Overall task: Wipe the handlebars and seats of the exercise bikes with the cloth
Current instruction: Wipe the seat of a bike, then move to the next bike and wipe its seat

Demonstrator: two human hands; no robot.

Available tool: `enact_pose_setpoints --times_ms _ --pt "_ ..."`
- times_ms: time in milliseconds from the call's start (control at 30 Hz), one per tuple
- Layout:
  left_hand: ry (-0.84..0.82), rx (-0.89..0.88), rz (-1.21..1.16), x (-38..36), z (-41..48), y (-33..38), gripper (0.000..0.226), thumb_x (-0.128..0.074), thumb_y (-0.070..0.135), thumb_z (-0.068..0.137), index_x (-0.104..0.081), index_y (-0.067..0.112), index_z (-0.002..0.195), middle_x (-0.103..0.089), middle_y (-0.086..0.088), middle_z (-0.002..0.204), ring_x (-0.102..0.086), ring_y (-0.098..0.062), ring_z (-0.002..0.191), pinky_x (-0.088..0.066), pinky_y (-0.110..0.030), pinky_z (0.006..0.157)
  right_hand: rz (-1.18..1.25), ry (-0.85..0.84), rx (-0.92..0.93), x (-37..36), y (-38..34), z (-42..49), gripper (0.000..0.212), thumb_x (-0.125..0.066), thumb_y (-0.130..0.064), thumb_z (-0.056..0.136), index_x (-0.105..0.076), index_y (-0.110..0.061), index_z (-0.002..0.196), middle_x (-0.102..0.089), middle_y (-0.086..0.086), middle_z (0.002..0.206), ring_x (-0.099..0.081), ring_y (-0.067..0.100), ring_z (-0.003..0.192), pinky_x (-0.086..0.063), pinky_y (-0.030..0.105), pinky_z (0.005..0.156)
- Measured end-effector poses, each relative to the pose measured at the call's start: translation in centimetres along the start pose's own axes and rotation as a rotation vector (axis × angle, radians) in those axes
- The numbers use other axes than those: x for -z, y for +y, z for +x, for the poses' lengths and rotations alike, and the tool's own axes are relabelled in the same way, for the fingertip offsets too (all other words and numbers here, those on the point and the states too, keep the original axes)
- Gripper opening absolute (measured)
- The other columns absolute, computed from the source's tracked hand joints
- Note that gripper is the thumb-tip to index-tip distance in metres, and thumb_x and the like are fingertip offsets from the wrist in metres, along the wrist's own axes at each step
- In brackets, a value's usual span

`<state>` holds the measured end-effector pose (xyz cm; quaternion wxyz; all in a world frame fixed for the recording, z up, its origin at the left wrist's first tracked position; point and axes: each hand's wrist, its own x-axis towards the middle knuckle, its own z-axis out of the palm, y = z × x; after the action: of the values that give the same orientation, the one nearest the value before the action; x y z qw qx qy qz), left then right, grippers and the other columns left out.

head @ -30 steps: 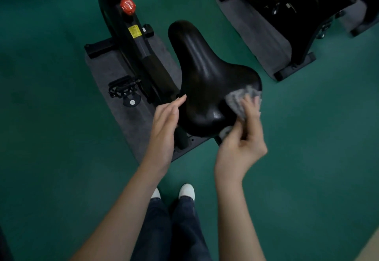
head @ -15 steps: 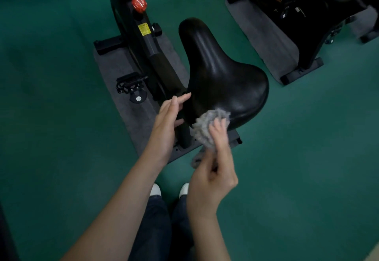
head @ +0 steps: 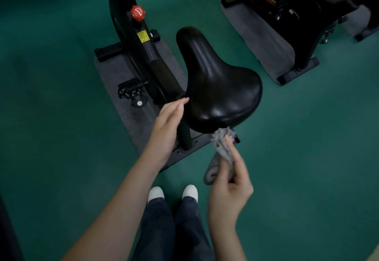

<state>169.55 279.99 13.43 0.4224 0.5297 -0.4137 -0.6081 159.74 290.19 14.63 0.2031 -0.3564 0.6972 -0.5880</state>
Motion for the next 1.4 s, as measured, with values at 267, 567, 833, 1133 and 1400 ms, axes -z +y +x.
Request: enact_pose_setpoints --times_ms 267,567,833,1133,1400 --pt "-0.084 -0.093 0.423 1.6 -2.4 2.4 0.034 -0.056 0.027 0.092 -0.054 0.027 0.127 -0.047 0.023 0.124 -0.041 0.016 0.115 -0.035 -0.016 0.102 0.096 0.054 -0.248 3.9 -3.3 3.3 0.034 -0.054 0.006 0.091 -0.067 -0.024 0.101 -0.071 0.002 0.106 -0.065 0.009 0.101 -0.051 0.02 0.09" --pt "-0.159 -0.183 0.904 0.6 -4.4 6.3 0.046 -0.063 0.03 0.088 -0.053 0.018 0.132 -0.048 0.008 0.134 -0.041 -0.007 0.125 -0.027 -0.022 0.106 0.149 -0.092 -0.271 10.5 -5.5 8.2 0.041 -0.054 0.006 0.09 -0.068 -0.033 0.093 -0.072 -0.013 0.097 -0.066 0.007 0.095 -0.05 0.022 0.09" --pt "-0.148 -0.251 1.168 -8.1 -5.7 8.8 0.045 -0.056 0.034 0.092 -0.051 0.018 0.134 -0.046 0.005 0.137 -0.039 -0.016 0.128 -0.029 -0.031 0.109 0.16 -0.108 -0.307 20.0 -5.3 14.5 0.034 -0.053 0.005 0.091 -0.067 -0.026 0.095 -0.071 -0.006 0.098 -0.065 0.005 0.092 -0.05 0.019 0.087" --pt "-0.336 -0.422 1.362 -27.9 -6.6 8.0 0.049 -0.047 0.042 0.095 -0.042 0.022 0.139 -0.041 0.008 0.141 -0.032 -0.015 0.134 -0.025 -0.036 0.108 0.137 -0.045 -0.297 33.9 -3.8 21.9 0.032 -0.054 0.005 0.09 -0.067 -0.023 0.095 -0.07 -0.009 0.093 -0.065 0.0 0.086 -0.049 0.014 0.083" --pt "-0.501 -0.474 1.451 -38.4 -5.3 7.3 0.052 -0.041 0.048 0.096 -0.036 0.026 0.142 -0.04 0.01 0.141 -0.031 -0.011 0.134 -0.023 -0.031 0.108 0.141 0.089 -0.341 41.5 -1.2 26.0 0.035 -0.054 0.004 0.09 -0.069 -0.028 0.09 -0.072 -0.01 0.091 -0.065 -0.003 0.083 -0.05 0.011 0.078"
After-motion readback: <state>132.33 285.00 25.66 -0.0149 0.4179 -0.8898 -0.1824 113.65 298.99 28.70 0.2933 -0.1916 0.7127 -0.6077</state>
